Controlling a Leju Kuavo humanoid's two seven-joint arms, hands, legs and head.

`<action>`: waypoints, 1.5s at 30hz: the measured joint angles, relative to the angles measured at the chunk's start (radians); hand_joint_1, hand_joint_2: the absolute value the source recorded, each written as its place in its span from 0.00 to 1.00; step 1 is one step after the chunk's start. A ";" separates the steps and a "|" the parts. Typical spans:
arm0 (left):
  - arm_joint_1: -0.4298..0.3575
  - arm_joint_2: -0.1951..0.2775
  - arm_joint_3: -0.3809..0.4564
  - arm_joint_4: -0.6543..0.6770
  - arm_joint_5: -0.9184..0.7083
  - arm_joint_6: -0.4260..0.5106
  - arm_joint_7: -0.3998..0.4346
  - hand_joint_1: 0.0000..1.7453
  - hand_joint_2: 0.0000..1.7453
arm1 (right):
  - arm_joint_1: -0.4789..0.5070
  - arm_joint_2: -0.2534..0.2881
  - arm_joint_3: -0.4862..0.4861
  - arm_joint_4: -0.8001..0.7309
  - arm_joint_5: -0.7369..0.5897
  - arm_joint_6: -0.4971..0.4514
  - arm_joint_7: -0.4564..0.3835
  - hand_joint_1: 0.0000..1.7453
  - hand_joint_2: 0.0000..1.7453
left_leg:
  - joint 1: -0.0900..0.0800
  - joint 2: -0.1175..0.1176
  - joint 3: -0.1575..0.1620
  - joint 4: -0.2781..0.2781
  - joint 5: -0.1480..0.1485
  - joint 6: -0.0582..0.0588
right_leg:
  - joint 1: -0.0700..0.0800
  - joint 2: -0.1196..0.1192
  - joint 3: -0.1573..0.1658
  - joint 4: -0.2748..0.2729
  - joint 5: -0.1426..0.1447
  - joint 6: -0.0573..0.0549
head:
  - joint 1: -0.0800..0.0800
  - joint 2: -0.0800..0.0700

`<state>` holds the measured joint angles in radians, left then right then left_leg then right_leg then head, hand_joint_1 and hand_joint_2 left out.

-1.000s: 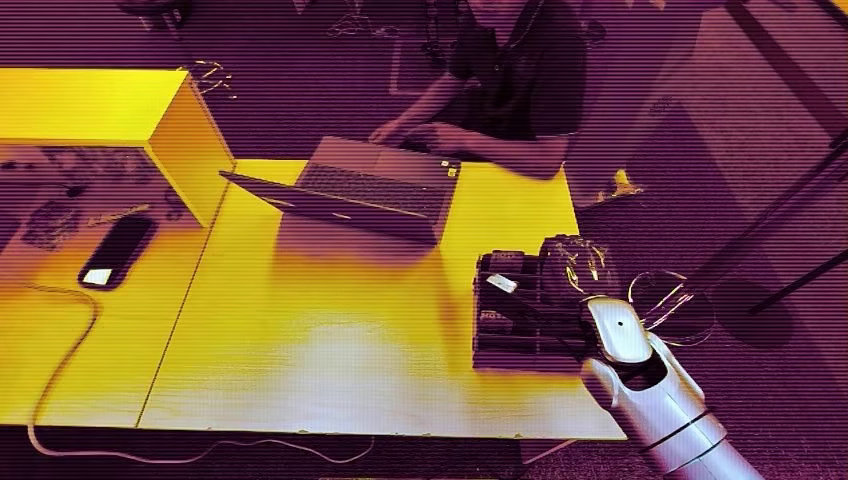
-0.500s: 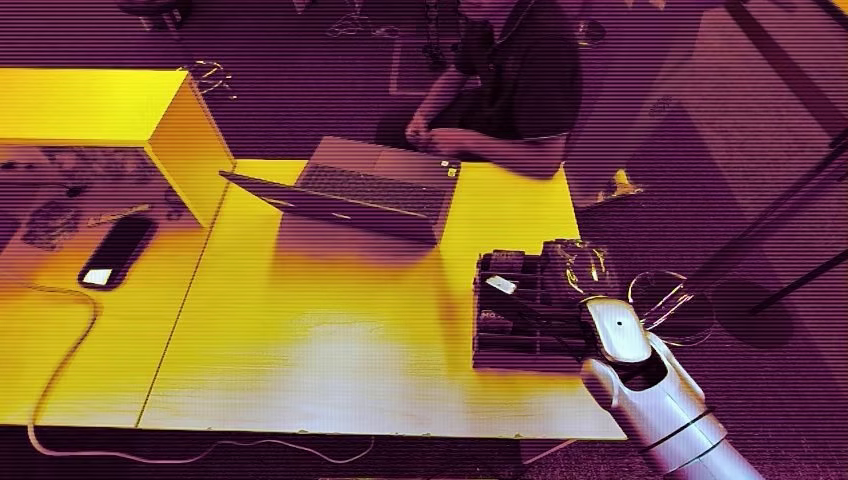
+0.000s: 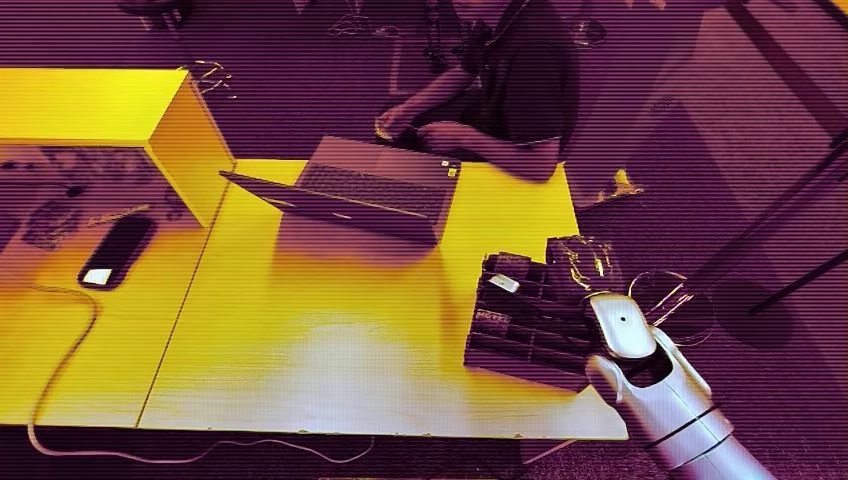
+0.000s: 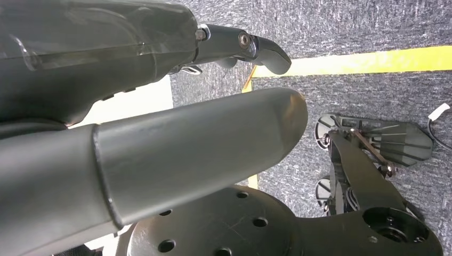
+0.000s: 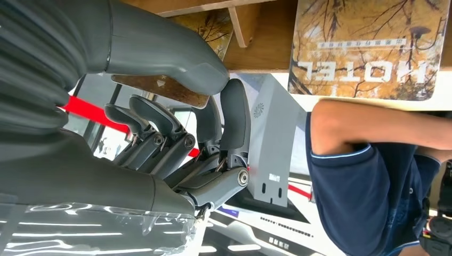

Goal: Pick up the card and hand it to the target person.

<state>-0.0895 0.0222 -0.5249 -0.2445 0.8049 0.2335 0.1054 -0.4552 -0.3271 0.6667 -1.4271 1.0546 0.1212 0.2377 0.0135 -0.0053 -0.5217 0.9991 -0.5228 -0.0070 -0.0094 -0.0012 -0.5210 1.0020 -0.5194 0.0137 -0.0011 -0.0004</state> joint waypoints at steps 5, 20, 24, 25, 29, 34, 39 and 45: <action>0.000 0.002 0.000 0.000 0.000 -0.001 0.002 0.00 0.00 | -0.003 -0.013 0.002 -0.027 0.016 0.007 0.000 1.00 1.00 | 0.000 0.000 0.000 0.000 0.000 0.000 | 0.000 0.000 0.000 0.000 0.000 0.000 | 0.000 0.000; 0.000 0.007 0.000 0.000 -0.002 -0.003 0.010 0.00 0.00 | -0.041 -0.071 0.009 -0.200 0.044 0.059 -0.017 1.00 1.00 | 0.000 0.000 0.000 0.000 0.000 0.000 | 0.000 0.000 0.000 0.000 0.000 0.000 | 0.000 0.000; 0.000 0.008 0.000 0.000 -0.002 -0.003 0.010 0.00 0.00 | -0.047 -0.083 0.013 -0.231 0.045 0.060 -0.020 1.00 1.00 | 0.000 0.000 0.000 0.001 0.000 0.000 | 0.000 0.000 0.000 0.000 0.000 0.000 | 0.000 0.000; 0.000 0.008 0.000 0.000 -0.002 -0.003 0.011 0.00 0.00 | -0.052 -0.088 0.015 -0.241 0.045 0.064 -0.023 1.00 1.00 | 0.000 0.000 0.000 0.001 0.000 0.000 | 0.000 0.000 0.000 0.000 0.000 0.000 | 0.000 0.000; 0.000 0.012 0.000 0.000 -0.004 -0.006 0.015 0.00 0.00 | -0.097 -0.117 0.019 -0.314 0.042 0.108 -0.039 1.00 1.00 | 0.000 0.000 0.000 0.001 0.000 0.000 | 0.000 0.000 0.000 0.000 0.000 0.000 | 0.000 0.000; 0.000 0.020 0.000 0.000 -0.013 -0.014 0.020 0.00 0.00 | -0.166 -0.153 0.034 -0.413 0.043 0.161 -0.065 1.00 1.00 | 0.000 0.000 0.000 0.001 0.000 0.000 | 0.000 0.000 0.000 0.000 0.000 0.000 | 0.000 0.000; 0.000 0.027 -0.002 0.000 -0.024 -0.027 0.027 0.00 0.00 | -0.206 -0.165 0.059 -0.450 0.051 0.146 -0.091 1.00 1.00 | 0.000 0.000 0.000 0.001 0.000 0.000 | 0.000 0.000 0.000 0.000 0.000 0.000 | 0.000 0.000; 0.000 0.035 -0.005 0.000 -0.046 -0.049 0.030 0.00 0.00 | -0.248 -0.163 0.095 -0.455 0.074 0.106 -0.112 1.00 1.00 | 0.000 0.000 -0.001 0.001 0.000 0.000 | 0.000 0.000 0.000 0.000 0.000 0.000 | 0.000 0.000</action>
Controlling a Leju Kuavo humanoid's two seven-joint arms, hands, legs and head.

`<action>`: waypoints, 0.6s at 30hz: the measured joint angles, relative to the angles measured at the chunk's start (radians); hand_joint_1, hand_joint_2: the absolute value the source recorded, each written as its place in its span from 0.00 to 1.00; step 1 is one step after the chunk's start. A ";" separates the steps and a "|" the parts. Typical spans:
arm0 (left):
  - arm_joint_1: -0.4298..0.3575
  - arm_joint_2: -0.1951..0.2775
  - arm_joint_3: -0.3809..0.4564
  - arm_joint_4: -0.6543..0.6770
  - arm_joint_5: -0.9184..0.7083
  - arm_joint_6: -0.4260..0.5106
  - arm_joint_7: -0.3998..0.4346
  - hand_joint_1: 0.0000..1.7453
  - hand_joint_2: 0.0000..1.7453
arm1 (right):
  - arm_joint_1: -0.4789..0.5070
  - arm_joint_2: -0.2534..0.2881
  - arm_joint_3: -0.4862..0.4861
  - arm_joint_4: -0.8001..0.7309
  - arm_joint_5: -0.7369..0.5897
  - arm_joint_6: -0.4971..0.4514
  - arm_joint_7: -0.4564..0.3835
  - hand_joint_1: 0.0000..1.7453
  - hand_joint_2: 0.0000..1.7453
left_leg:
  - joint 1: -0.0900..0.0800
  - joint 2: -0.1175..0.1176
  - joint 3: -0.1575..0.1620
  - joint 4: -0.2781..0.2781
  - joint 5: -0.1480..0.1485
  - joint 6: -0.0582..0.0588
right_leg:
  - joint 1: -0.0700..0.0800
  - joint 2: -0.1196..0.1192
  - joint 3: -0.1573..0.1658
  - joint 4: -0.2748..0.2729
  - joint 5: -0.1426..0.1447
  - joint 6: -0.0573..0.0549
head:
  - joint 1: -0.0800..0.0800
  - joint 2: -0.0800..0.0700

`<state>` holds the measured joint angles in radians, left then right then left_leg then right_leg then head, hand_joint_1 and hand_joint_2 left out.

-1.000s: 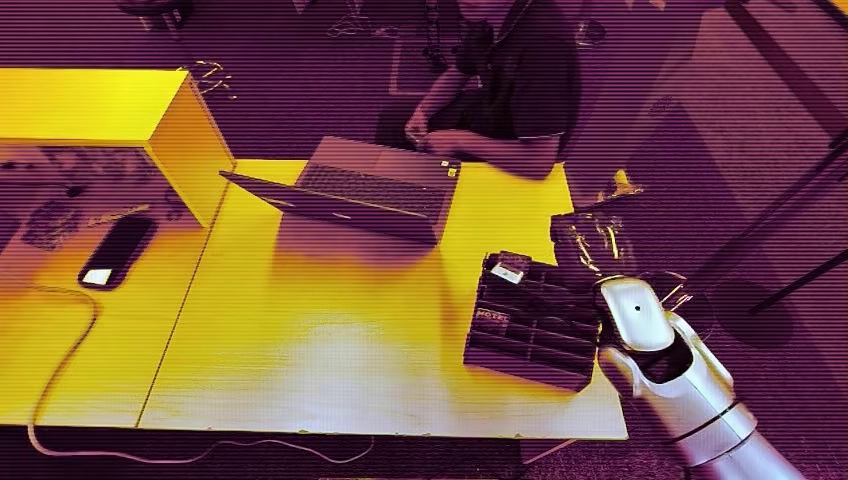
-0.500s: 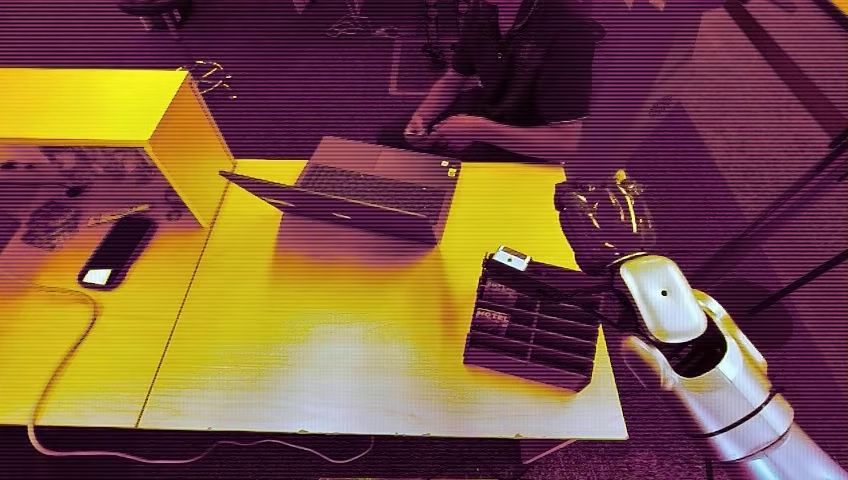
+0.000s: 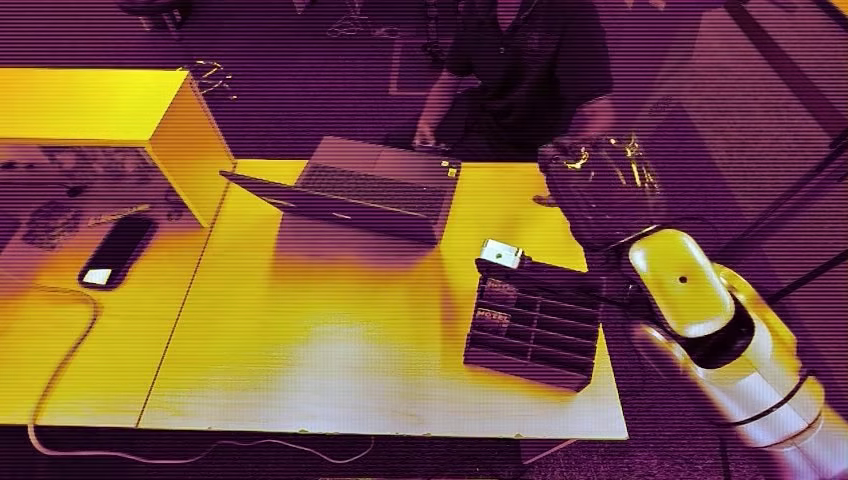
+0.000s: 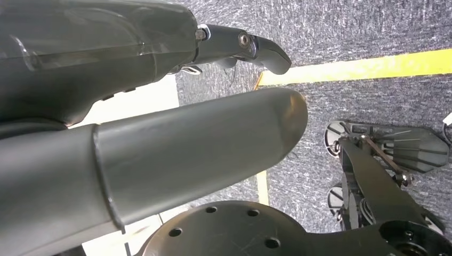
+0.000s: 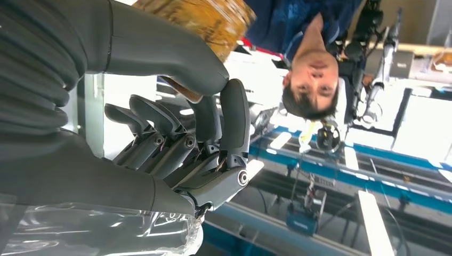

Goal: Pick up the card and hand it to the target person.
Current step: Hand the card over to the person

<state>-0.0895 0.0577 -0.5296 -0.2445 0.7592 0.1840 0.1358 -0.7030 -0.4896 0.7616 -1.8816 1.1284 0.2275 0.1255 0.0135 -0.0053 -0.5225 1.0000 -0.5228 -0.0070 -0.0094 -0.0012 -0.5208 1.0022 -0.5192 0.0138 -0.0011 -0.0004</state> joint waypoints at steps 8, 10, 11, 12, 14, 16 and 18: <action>-0.001 0.012 -0.019 0.000 -0.019 -0.030 -0.001 0.00 0.00 | -0.101 0.029 0.045 0.092 0.005 -0.019 -0.047 1.00 1.00 | 0.000 0.000 0.000 0.000 0.000 0.000 | 0.000 0.000 0.000 0.000 0.000 0.000 | 0.000 0.000; -0.001 0.015 -0.023 0.000 -0.022 -0.035 0.000 0.00 0.00 | -0.124 0.043 0.060 0.126 0.005 -0.022 -0.056 1.00 1.00 | 0.000 0.000 -0.001 0.000 0.000 0.000 | 0.000 0.000 0.000 0.000 0.000 0.000 | 0.000 0.000; -0.001 0.016 -0.025 0.000 -0.023 -0.037 0.000 0.00 0.00 | -0.134 0.050 0.067 0.143 0.005 -0.024 -0.059 1.00 1.00 | 0.000 0.000 -0.001 0.000 0.000 0.000 | 0.000 -0.001 0.000 0.000 0.000 0.000 | 0.000 0.000; -0.001 0.016 -0.027 0.000 -0.024 -0.039 0.000 0.00 0.00 | -0.143 0.058 0.075 0.160 0.005 -0.027 -0.062 1.00 1.00 | 0.000 0.000 -0.001 0.000 0.000 0.000 | 0.000 -0.001 0.000 0.000 0.000 0.000 | 0.000 0.000; -0.001 0.017 -0.032 0.000 -0.026 -0.041 0.000 0.00 0.00 | -0.160 0.075 0.090 0.195 0.005 -0.035 -0.068 1.00 1.00 | 0.000 0.000 -0.001 0.000 0.000 0.000 | 0.000 -0.001 0.000 0.000 0.000 0.000 | 0.000 0.000; -0.001 0.017 -0.038 0.000 -0.027 -0.043 0.000 0.00 0.00 | -0.177 0.089 0.105 0.235 0.004 -0.045 -0.071 1.00 1.00 | 0.000 -0.001 -0.001 0.000 0.000 0.000 | 0.000 -0.001 0.000 0.000 0.000 0.000 | 0.000 0.000; -0.001 0.017 -0.042 0.000 -0.027 -0.047 -0.001 0.00 0.00 | -0.191 0.101 0.116 0.273 0.002 -0.058 -0.073 1.00 1.00 | 0.000 -0.001 -0.001 0.000 0.000 0.000 | 0.000 -0.001 0.000 0.000 0.000 0.000 | 0.000 0.000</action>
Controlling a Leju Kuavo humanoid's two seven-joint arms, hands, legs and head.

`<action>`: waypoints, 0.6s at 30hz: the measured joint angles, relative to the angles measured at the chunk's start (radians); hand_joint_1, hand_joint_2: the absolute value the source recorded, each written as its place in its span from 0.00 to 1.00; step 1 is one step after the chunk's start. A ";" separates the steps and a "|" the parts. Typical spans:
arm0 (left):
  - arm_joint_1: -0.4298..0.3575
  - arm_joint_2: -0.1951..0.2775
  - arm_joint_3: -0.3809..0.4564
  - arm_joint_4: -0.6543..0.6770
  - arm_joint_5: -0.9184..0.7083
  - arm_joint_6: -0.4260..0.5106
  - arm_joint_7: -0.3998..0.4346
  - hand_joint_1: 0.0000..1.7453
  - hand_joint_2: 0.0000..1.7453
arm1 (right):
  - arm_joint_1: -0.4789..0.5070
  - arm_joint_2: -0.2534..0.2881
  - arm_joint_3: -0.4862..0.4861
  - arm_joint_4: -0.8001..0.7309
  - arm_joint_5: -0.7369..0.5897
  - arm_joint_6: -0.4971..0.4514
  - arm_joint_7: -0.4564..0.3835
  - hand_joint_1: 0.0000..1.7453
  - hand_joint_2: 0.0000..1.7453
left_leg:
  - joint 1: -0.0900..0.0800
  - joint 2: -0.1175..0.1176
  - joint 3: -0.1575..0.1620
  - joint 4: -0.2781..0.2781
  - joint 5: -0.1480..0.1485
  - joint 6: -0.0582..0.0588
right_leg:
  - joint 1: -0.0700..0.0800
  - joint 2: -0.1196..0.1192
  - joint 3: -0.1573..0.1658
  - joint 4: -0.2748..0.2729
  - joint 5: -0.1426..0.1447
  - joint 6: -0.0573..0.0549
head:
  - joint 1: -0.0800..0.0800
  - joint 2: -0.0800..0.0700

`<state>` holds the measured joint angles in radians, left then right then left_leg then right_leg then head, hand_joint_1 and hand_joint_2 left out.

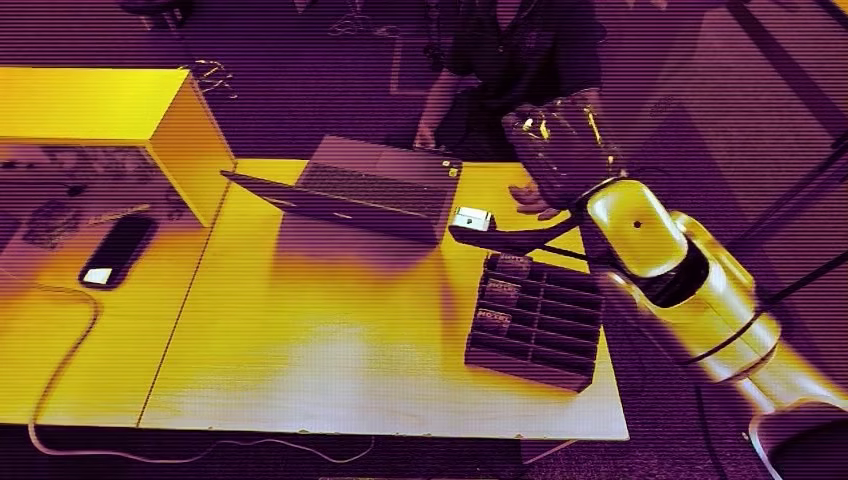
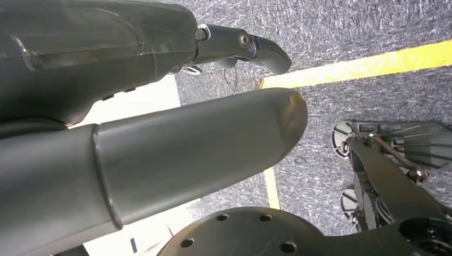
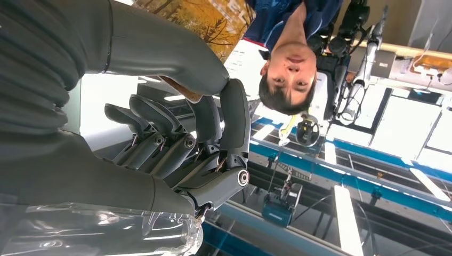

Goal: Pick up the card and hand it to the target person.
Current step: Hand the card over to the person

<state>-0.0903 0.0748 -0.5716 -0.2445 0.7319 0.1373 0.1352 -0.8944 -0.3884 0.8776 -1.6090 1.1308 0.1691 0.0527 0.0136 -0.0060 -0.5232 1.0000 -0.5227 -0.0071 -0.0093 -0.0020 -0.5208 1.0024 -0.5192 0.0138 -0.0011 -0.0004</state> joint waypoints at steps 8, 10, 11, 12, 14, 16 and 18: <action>0.000 0.003 -0.007 0.000 -0.001 -0.004 -0.001 0.00 0.00 | -0.032 0.030 0.037 0.125 0.000 -0.030 -0.010 1.00 1.00 | 0.000 0.000 0.000 0.000 0.000 0.000 | 0.000 0.000 0.000 0.000 0.000 0.000 | 0.000 0.000; 0.000 0.004 -0.007 0.000 0.000 -0.006 -0.002 0.00 0.00 | -0.042 0.036 0.047 0.158 0.006 -0.034 -0.010 1.00 1.00 | 0.000 0.000 0.000 0.000 0.000 0.000 | 0.000 0.000 0.000 0.000 0.000 0.000 | 0.000 0.000; 0.000 0.005 -0.007 0.000 0.000 -0.007 -0.002 0.00 0.00 | -0.045 0.039 0.051 0.177 0.011 -0.038 -0.010 1.00 1.00 | 0.000 0.000 0.000 0.000 0.000 0.000 | 0.000 0.000 0.000 0.000 0.000 0.000 | 0.000 0.000; 0.000 0.005 -0.007 0.000 0.001 -0.007 -0.002 0.00 0.00 | -0.048 0.041 0.055 0.194 0.016 -0.042 -0.011 1.00 1.00 | 0.000 0.000 0.000 0.000 0.000 0.000 | 0.000 0.000 0.000 0.000 0.000 0.000 | 0.000 0.000; 0.000 0.005 -0.008 0.000 0.002 -0.007 -0.002 0.00 0.00 | -0.052 0.045 0.064 0.228 0.024 -0.054 -0.012 1.00 1.00 | 0.000 0.000 0.000 0.000 0.000 0.000 | 0.000 0.000 0.000 0.000 0.000 0.000 | 0.000 0.000; 0.000 0.005 -0.008 0.000 0.003 -0.007 -0.002 0.00 0.00 | -0.054 0.048 0.071 0.258 0.028 -0.062 -0.014 1.00 1.00 | 0.000 0.000 0.000 0.000 0.000 0.000 | 0.000 0.000 0.000 0.000 0.000 0.000 | 0.000 0.000; 0.000 0.005 -0.008 0.000 0.004 -0.006 -0.002 0.00 0.00 | -0.054 0.050 0.079 0.283 0.033 -0.065 -0.016 1.00 1.00 | 0.000 0.000 0.000 0.000 0.000 0.000 | 0.000 0.000 0.000 0.000 0.000 0.000 | 0.000 0.000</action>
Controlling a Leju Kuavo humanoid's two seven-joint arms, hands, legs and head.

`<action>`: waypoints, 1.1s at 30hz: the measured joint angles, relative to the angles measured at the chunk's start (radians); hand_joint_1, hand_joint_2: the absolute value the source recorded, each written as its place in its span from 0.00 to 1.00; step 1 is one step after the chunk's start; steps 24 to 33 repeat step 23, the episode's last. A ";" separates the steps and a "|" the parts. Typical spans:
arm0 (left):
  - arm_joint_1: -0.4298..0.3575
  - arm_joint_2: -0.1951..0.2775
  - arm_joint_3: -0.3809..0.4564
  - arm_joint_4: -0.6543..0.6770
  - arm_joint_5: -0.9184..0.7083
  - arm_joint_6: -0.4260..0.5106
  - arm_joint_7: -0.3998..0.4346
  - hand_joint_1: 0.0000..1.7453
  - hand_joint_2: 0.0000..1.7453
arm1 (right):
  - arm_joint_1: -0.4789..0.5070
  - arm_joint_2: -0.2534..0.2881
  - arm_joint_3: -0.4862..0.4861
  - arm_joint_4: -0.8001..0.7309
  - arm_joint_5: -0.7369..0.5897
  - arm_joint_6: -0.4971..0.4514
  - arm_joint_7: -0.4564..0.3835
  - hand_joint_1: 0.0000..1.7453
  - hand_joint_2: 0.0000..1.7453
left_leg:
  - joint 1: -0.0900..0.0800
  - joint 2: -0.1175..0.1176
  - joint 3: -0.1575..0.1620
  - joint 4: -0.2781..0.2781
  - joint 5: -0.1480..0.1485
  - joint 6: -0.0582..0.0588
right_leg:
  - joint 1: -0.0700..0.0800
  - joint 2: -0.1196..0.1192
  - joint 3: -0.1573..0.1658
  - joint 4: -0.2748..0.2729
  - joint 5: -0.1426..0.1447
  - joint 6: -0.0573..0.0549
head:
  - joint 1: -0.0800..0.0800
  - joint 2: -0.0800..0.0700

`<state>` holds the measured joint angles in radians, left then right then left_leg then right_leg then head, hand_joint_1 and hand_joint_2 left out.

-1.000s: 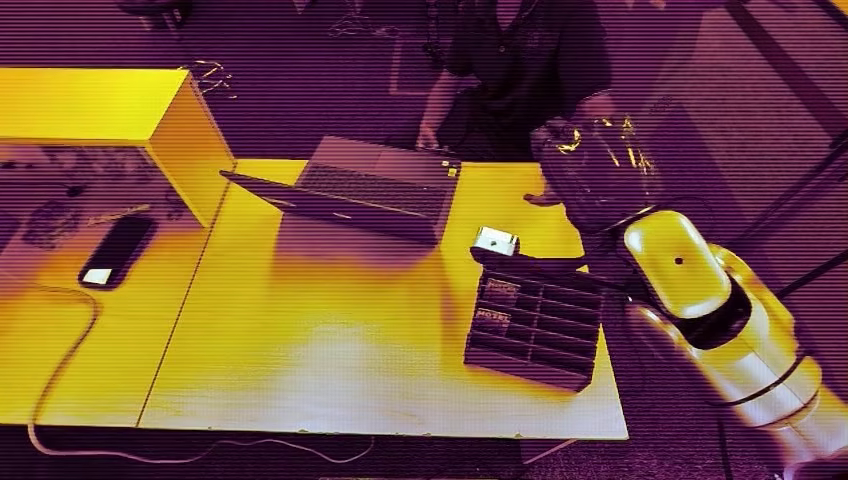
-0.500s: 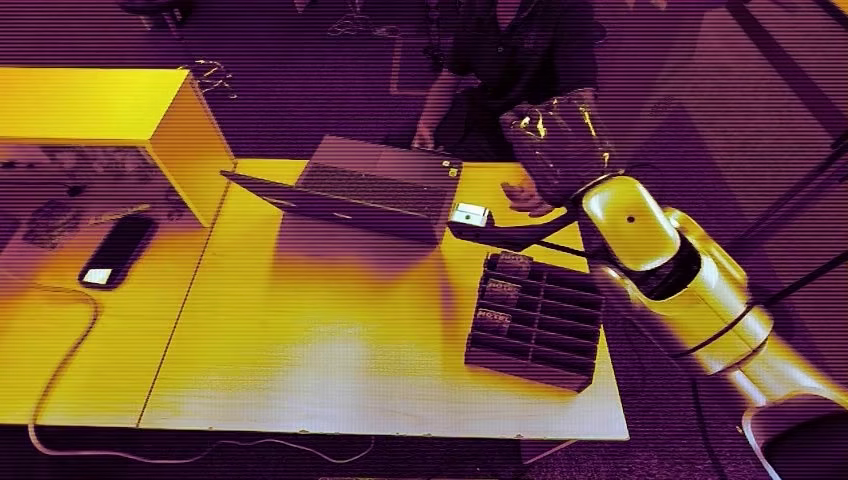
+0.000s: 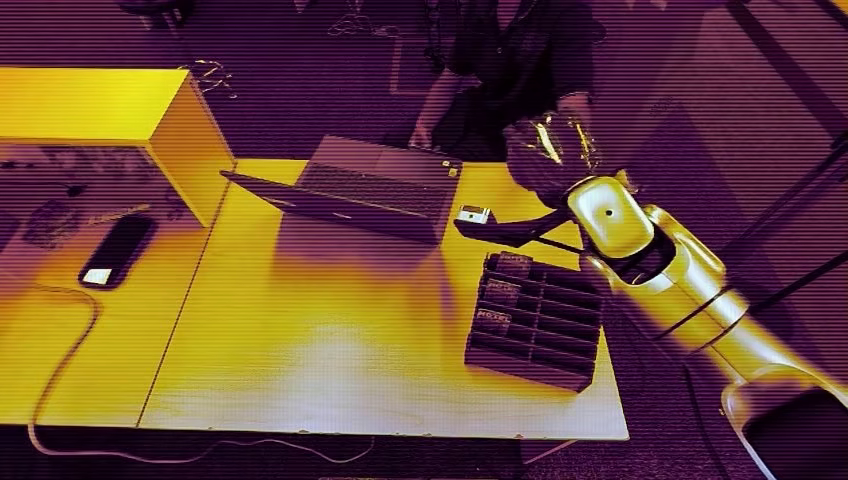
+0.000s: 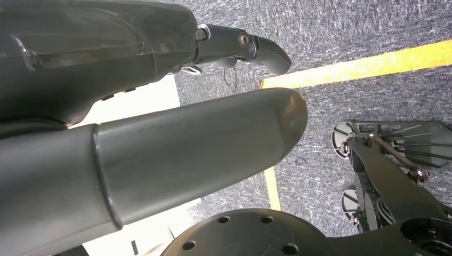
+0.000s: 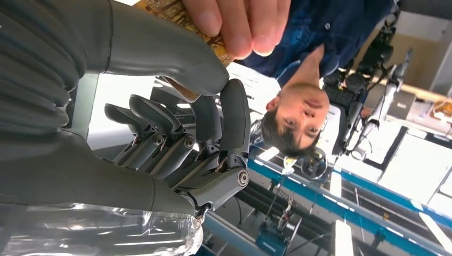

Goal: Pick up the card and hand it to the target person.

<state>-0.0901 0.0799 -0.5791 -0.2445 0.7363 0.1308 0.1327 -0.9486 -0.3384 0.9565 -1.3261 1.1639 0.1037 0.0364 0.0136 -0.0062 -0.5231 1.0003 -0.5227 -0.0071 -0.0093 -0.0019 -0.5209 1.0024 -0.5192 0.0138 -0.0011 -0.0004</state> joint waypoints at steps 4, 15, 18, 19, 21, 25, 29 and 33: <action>0.000 0.000 0.000 0.000 0.006 0.001 0.000 0.00 0.00 | 0.001 0.004 0.016 0.042 0.011 -0.002 -0.006 0.30 1.00 | 0.000 0.000 0.000 0.000 0.000 0.000 | 0.000 0.000 0.000 0.000 0.000 0.000 | 0.000 0.000; 0.001 -0.003 0.000 0.000 0.048 0.039 -0.002 0.00 0.00 | 0.076 0.029 -0.016 0.018 -0.084 -0.014 0.105 0.00 1.00 | 0.000 0.000 0.001 0.001 0.000 0.000 | 0.000 0.000 0.000 0.000 0.000 0.000 | 0.000 0.000; 0.002 -0.011 0.000 0.000 0.077 0.072 -0.004 0.00 0.00 | 0.143 0.019 -0.070 -0.115 -0.095 0.008 0.191 0.00 1.00 | 0.000 0.000 0.001 0.001 0.000 0.000 | 0.000 0.000 -0.001 0.000 0.000 0.000 | 0.000 0.000; 0.002 -0.015 0.000 0.000 0.086 0.084 -0.006 0.00 0.00 | 0.172 0.013 -0.094 -0.172 -0.109 0.017 0.216 0.00 1.00 | 0.000 0.000 0.001 0.001 0.000 0.000 | 0.000 0.000 -0.001 0.000 0.000 0.000 | 0.000 0.000; 0.004 -0.025 0.002 0.000 0.102 0.105 -0.013 0.00 0.00 | 0.238 0.001 -0.147 -0.290 -0.155 0.027 0.249 0.00 1.00 | 0.000 0.000 0.001 0.002 0.000 0.000 | 0.000 0.000 -0.001 0.000 0.000 0.000 | 0.000 0.000; 0.006 -0.033 0.003 0.000 0.114 0.119 -0.019 0.00 0.00 | 0.293 -0.007 -0.186 -0.372 -0.203 0.021 0.259 0.00 1.00 | 0.000 0.000 0.000 0.002 -0.001 0.001 | 0.000 0.000 -0.001 0.000 0.000 0.000 | 0.000 0.000; 0.006 -0.033 0.003 0.000 0.114 0.119 -0.019 0.00 0.00 | 0.293 -0.007 -0.186 -0.372 -0.203 0.021 0.259 0.00 1.00 | 0.000 0.000 0.000 0.002 -0.001 0.001 | 0.000 0.000 -0.001 0.000 0.000 0.000 | 0.000 0.000; 0.006 -0.033 0.003 0.000 0.114 0.119 -0.019 0.00 0.00 | 0.293 -0.007 -0.186 -0.372 -0.203 0.021 0.259 0.00 1.00 | 0.000 0.000 0.000 0.002 -0.001 0.001 | 0.000 0.000 -0.001 0.000 0.000 0.000 | 0.000 0.000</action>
